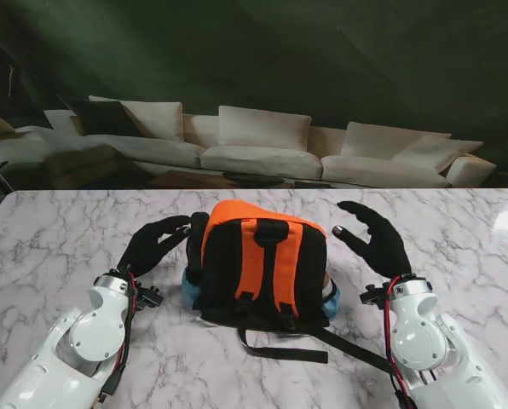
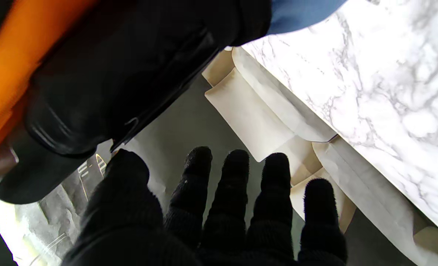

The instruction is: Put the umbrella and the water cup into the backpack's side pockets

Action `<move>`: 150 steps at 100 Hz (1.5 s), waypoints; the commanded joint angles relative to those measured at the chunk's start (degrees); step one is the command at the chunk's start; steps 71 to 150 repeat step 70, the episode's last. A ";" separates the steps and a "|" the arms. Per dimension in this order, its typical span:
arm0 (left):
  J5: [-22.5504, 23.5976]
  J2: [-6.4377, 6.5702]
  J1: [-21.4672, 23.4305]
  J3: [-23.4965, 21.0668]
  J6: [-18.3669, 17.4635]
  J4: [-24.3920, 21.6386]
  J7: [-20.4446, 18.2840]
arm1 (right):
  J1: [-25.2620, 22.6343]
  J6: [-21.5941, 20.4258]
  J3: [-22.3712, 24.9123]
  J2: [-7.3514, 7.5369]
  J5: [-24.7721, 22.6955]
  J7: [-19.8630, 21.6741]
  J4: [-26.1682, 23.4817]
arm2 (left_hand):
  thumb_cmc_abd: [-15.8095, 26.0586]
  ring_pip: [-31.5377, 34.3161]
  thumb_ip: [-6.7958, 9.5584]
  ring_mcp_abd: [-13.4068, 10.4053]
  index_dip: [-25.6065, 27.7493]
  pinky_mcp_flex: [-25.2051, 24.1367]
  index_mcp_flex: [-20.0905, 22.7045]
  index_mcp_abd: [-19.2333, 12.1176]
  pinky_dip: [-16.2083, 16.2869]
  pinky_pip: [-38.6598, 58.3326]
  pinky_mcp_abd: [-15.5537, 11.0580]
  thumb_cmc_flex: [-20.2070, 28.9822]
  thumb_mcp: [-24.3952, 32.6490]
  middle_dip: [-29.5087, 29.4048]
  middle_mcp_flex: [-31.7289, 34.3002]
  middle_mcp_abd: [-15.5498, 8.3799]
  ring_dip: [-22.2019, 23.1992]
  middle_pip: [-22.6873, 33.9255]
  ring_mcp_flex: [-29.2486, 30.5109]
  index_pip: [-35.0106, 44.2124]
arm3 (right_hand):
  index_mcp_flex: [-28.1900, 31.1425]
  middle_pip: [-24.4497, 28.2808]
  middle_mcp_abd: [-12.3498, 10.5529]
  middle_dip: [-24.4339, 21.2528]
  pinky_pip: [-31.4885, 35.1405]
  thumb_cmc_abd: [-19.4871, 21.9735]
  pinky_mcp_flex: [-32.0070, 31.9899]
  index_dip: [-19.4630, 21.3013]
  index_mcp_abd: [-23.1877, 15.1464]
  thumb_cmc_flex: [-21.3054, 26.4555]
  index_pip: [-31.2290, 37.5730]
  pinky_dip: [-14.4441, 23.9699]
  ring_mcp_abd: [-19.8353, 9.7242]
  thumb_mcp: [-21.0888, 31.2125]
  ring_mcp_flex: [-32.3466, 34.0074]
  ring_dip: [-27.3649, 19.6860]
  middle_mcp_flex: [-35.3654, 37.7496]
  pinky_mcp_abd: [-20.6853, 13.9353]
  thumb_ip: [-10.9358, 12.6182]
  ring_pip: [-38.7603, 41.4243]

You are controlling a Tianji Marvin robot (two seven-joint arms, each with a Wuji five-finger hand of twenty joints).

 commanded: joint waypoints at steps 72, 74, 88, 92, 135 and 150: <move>1.78 -0.05 -1.92 0.49 -0.64 2.31 -1.75 | 4.67 -0.74 -4.18 -0.19 2.92 5.33 6.09 | 2.77 1.48 1.21 -0.58 0.03 -0.95 -0.21 0.52 0.37 1.75 0.23 0.95 -0.02 0.71 0.02 -1.05 0.95 2.27 -0.13 0.95 | 0.55 -1.32 -1.81 0.11 -3.50 1.06 -1.91 -2.00 -2.33 -1.81 2.08 1.28 -2.00 5.88 -0.42 0.72 0.60 -1.10 0.12 -0.44; 1.78 -0.05 -1.92 0.49 -0.64 2.31 -1.75 | 4.67 -0.74 -4.18 -0.19 2.92 5.33 6.09 | 2.77 1.48 1.21 -0.58 0.03 -0.95 -0.21 0.52 0.37 1.75 0.23 0.95 -0.02 0.71 0.02 -1.05 0.95 2.27 -0.13 0.95 | 0.55 -1.32 -1.81 0.11 -3.50 1.06 -1.91 -2.00 -2.33 -1.81 2.08 1.28 -2.00 5.88 -0.42 0.72 0.60 -1.10 0.12 -0.44; 1.78 -0.05 -1.92 0.49 -0.64 2.31 -1.75 | 4.67 -0.74 -4.18 -0.19 2.92 5.33 6.09 | 2.77 1.48 1.21 -0.58 0.03 -0.95 -0.21 0.52 0.37 1.75 0.23 0.95 -0.02 0.71 0.02 -1.05 0.95 2.27 -0.13 0.95 | 0.55 -1.32 -1.81 0.11 -3.50 1.06 -1.91 -2.00 -2.33 -1.81 2.08 1.28 -2.00 5.88 -0.42 0.72 0.60 -1.10 0.12 -0.44; 1.78 -0.05 -1.92 0.49 -0.64 2.31 -1.75 | 4.67 -0.74 -4.18 -0.19 2.92 5.33 6.09 | 2.77 1.48 1.21 -0.58 0.03 -0.95 -0.21 0.52 0.37 1.75 0.23 0.95 -0.02 0.71 0.02 -1.05 0.95 2.27 -0.13 0.95 | 0.55 -1.32 -1.81 0.11 -3.50 1.06 -1.91 -2.00 -2.33 -1.81 2.08 1.28 -2.00 5.88 -0.42 0.72 0.60 -1.10 0.12 -0.44; 1.78 -0.05 -1.92 0.49 -0.64 2.31 -1.75 | 4.67 -0.74 -4.18 -0.19 2.92 5.33 6.09 | 2.77 1.48 1.21 -0.58 0.03 -0.95 -0.21 0.52 0.37 1.75 0.23 0.95 -0.02 0.71 0.02 -1.05 0.95 2.27 -0.13 0.95 | 0.55 -1.32 -1.81 0.11 -3.50 1.06 -1.91 -2.00 -2.33 -1.81 2.08 1.28 -2.00 5.88 -0.42 0.72 0.60 -1.10 0.12 -0.44; 1.78 -0.05 -1.92 0.49 -0.64 2.31 -1.75 | 4.67 -0.74 -4.18 -0.19 2.92 5.33 6.09 | 2.77 1.48 1.21 -0.58 0.03 -0.95 -0.21 0.52 0.37 1.75 0.23 0.95 -0.02 0.71 0.02 -1.05 0.95 2.27 -0.13 0.95 | 0.55 -1.32 -1.81 0.11 -3.50 1.06 -1.91 -2.00 -2.33 -1.81 2.08 1.28 -2.00 5.88 -0.42 0.72 0.60 -1.10 0.12 -0.44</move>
